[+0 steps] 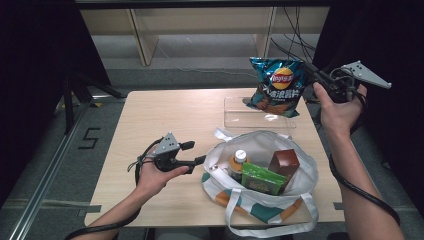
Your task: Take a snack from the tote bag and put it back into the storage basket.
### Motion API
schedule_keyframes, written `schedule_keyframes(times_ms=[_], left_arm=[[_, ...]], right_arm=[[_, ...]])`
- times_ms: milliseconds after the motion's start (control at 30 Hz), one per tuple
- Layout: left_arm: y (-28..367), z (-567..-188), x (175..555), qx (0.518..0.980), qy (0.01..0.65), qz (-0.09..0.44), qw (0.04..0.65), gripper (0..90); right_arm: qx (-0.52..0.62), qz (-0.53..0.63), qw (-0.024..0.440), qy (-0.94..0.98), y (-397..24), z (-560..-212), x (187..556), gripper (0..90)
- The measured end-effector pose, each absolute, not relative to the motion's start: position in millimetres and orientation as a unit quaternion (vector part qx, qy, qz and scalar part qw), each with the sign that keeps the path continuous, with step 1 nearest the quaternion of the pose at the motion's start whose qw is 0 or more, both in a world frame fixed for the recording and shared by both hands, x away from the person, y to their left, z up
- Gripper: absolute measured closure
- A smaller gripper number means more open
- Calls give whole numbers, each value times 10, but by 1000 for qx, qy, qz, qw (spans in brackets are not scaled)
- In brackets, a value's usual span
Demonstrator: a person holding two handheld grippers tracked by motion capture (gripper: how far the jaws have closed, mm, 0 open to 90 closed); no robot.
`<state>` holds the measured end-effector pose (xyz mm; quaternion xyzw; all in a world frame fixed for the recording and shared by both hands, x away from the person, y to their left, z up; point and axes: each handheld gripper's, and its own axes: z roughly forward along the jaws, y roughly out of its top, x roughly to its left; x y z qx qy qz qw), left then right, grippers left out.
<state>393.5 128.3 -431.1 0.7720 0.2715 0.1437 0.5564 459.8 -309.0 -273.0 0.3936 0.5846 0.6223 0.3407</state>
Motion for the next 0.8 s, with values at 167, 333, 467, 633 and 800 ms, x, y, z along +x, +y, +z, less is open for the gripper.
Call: schedule_keyframes(times_ms=[167,333,467,633,800], left_arm=[[1282,-4314,3933,771,273,143,557,320],[1281,-4320,3938,771,271,140,559,320],[1282,-4312,3931,772,272,143,557,320],[1274,-4310,3926,773,269,143,556,320],[1270,-4310,3927,773,267,143,557,320]], right_arm=[[394,619,342,587,-3088,-2738,4662,900],[398,624,342,580,-3080,-2759,4718,900],[404,620,337,582,-3083,-2773,4741,900],[408,620,338,578,-3085,-2809,4787,900],[411,620,337,577,-3089,-2845,4832,900]])
